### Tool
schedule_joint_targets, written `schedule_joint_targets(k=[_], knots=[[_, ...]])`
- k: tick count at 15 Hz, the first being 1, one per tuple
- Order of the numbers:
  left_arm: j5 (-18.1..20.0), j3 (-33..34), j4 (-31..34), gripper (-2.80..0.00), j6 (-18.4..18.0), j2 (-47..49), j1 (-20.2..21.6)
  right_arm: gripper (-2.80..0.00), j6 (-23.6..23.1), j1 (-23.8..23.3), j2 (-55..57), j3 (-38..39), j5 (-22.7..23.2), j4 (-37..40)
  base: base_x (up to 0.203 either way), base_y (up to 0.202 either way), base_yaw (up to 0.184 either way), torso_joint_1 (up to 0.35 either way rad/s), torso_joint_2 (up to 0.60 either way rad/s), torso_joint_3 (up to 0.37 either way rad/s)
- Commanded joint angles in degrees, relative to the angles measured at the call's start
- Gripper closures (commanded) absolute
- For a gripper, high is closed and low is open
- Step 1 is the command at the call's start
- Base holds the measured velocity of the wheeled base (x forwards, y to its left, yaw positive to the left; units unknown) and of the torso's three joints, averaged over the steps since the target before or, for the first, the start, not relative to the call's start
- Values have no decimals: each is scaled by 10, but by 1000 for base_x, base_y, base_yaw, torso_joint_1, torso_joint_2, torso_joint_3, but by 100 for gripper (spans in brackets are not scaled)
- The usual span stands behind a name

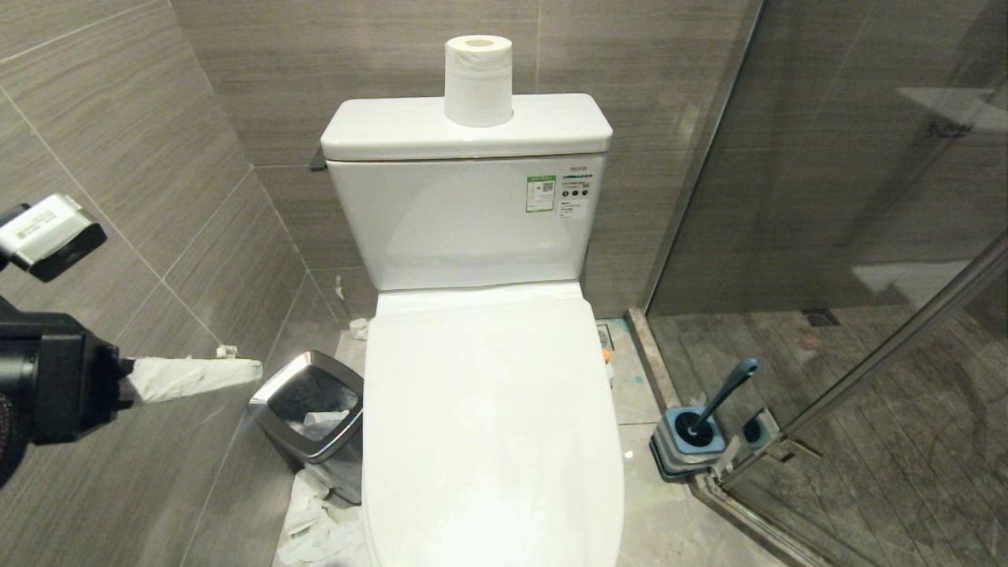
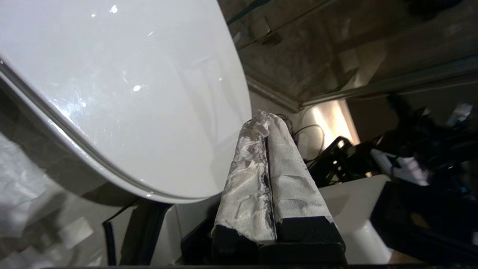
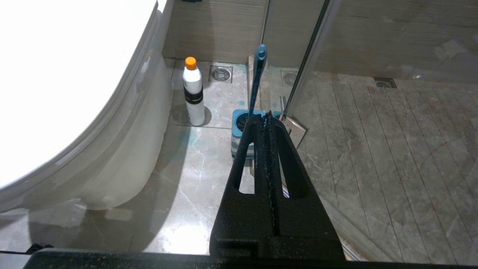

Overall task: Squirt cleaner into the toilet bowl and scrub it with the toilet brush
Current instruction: Use the left hand to lift the toilet lid slightly

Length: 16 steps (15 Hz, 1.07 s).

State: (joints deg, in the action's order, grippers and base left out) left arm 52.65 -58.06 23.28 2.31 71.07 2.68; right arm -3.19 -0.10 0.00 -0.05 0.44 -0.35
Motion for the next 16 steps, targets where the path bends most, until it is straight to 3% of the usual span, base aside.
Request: schedule_joint_targets(k=[1, 2, 6, 7, 10, 12, 16], knots=[[105, -5, 1, 0, 3, 19, 63, 0, -1, 0, 1, 0, 0, 0, 0, 0, 0, 0, 0, 0], [131, -6, -12, 0, 5, 28, 73, 0, -1, 0, 1, 0, 0, 0, 0, 0, 0, 0, 0, 0], [139, -6, -50, 0, 16, 96, 85, 0, -1, 0, 1, 0, 1, 0, 0, 0, 0, 0, 0, 0], [156, -3, -52, 0, 17, 106, 94, 0, -1, 0, 1, 0, 0, 0, 0, 0, 0, 0, 0, 0], [190, 64, -63, 0, -2, 117, 95, 0, -1, 0, 1, 0, 0, 0, 0, 0, 0, 0, 0, 0], [196, 115, -88, 0, -20, 120, 88, 0, -1, 0, 1, 0, 1, 0, 0, 0, 0, 0, 0, 0], [197, 116, -97, 0, -22, 172, 100, 0, -1, 0, 1, 0, 0, 0, 0, 0, 0, 0, 0, 0]])
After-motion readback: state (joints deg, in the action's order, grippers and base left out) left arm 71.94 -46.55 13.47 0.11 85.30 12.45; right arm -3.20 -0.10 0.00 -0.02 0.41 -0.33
